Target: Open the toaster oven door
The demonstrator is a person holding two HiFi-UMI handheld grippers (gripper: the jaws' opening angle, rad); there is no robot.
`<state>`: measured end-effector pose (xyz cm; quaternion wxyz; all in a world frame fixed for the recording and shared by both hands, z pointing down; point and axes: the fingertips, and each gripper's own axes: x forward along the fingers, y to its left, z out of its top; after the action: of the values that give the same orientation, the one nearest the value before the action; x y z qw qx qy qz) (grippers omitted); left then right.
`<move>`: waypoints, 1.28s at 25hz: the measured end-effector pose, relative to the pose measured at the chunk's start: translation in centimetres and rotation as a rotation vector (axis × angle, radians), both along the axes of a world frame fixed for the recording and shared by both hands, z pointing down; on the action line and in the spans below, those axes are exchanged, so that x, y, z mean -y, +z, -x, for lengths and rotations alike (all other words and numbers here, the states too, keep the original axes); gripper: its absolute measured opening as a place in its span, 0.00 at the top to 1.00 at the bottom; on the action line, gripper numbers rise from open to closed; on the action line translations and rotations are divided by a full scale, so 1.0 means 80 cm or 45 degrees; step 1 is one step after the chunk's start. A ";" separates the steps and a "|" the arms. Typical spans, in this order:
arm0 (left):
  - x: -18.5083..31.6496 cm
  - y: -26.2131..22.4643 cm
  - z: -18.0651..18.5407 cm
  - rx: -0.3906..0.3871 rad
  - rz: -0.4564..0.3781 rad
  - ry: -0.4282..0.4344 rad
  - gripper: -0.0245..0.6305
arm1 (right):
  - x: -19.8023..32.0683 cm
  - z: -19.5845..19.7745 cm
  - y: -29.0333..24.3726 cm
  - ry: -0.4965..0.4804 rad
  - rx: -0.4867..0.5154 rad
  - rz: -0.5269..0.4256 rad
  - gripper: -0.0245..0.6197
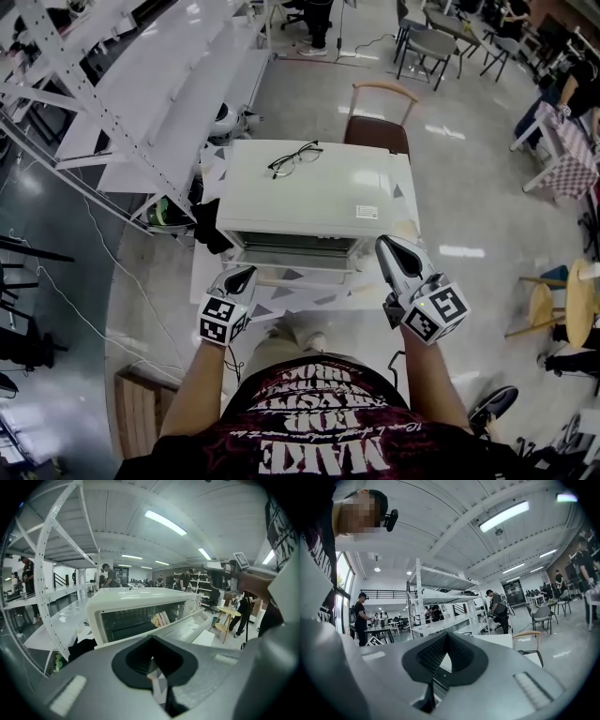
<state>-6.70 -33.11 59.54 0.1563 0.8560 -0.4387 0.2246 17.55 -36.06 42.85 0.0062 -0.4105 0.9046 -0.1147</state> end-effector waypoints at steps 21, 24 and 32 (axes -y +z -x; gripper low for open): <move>-0.105 0.099 0.000 -0.025 0.100 0.005 0.96 | -0.048 -0.017 0.010 0.031 0.000 0.025 0.92; -0.111 0.110 0.001 -0.033 0.082 -0.011 0.96 | -0.052 -0.016 0.012 0.033 -0.011 0.029 0.92; -0.129 0.145 0.001 -0.069 0.099 -0.051 0.96 | -0.065 -0.008 0.023 0.025 -0.044 0.054 0.92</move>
<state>-6.79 -22.82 71.17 0.2058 0.8461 -0.4422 0.2152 18.22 -30.87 44.71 -0.0170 -0.4213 0.8979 -0.1267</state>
